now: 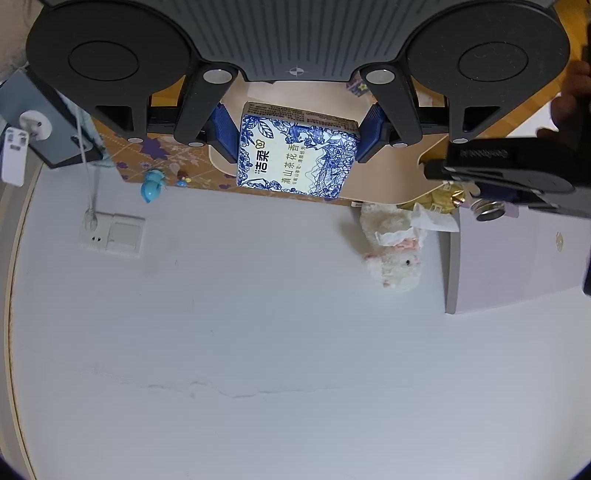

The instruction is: Organize objects

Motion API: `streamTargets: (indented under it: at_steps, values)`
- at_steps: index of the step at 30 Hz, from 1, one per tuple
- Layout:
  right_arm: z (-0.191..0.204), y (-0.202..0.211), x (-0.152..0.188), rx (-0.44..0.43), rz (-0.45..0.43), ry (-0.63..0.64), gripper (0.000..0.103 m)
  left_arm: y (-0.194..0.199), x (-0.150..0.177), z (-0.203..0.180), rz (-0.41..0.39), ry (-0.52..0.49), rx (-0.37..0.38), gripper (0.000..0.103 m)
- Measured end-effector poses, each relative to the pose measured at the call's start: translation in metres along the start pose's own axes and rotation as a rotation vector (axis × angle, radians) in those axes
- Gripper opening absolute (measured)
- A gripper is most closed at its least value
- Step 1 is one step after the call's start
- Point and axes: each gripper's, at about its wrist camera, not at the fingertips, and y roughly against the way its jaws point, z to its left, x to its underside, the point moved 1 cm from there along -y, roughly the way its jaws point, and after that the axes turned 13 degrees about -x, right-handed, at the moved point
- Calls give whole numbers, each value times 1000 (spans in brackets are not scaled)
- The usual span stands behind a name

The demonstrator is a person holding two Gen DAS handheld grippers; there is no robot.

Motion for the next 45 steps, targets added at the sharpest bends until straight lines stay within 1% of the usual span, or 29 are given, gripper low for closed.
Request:
streamTargets:
  at_steps: [2, 6, 9, 13, 17, 20, 21, 22, 25, 27, 28, 32, 34, 37, 39, 42, 45]
  values:
    - [-7, -10, 1, 0, 14, -12, 64, -15, -2, -6, 23, -6, -13, 59]
    - [-19, -35, 7, 21, 72, -7, 64, -47, -1, -18, 86, -39, -34, 59]
    - [-25, -53, 13, 19, 121, -15, 64, -71, 6, -27, 150, -65, -49, 59]
    - [-29, -70, 24, 40, 176, -1, 64, -100, 19, -36, 256, -91, -53, 59]
    - [-34, -81, 33, 37, 235, 1, 65, -111, 27, -40, 320, -121, -49, 59]
    - [-32, -84, 34, 43, 254, 32, 66, -113, 26, -42, 336, -135, -50, 60]
    - [-32, -84, 33, 40, 258, 29, 71, -113, 25, -42, 343, -131, -39, 60]
    - [-33, -84, 33, 37, 254, 24, 71, -112, 25, -41, 346, -125, -31, 60]
    - [-36, -77, 29, 34, 240, 5, 74, -107, 23, -40, 338, -117, -25, 63]
    - [-38, -69, 26, 31, 225, -7, 78, -102, 21, -38, 314, -117, -33, 78]
    - [-38, -66, 24, 30, 218, -11, 78, -98, 19, -36, 300, -114, -36, 79]
    - [-34, -46, 16, 32, 181, -14, 82, -81, 12, -27, 259, -91, -32, 82]
    - [-30, -35, 12, 33, 165, -10, 87, -71, 9, -22, 236, -80, -31, 85]
    - [-23, -20, 8, 33, 149, 1, 87, -53, 6, -16, 203, -70, -33, 87]
    - [-17, -11, 6, 30, 141, 0, 89, -41, 5, -11, 184, -62, -36, 88]
    - [-7, 3, 6, 21, 132, -8, 92, -21, 5, -5, 152, -55, -43, 89]
    - [4, 15, 8, 23, 125, -8, 93, -4, 8, 3, 131, -45, -49, 89]
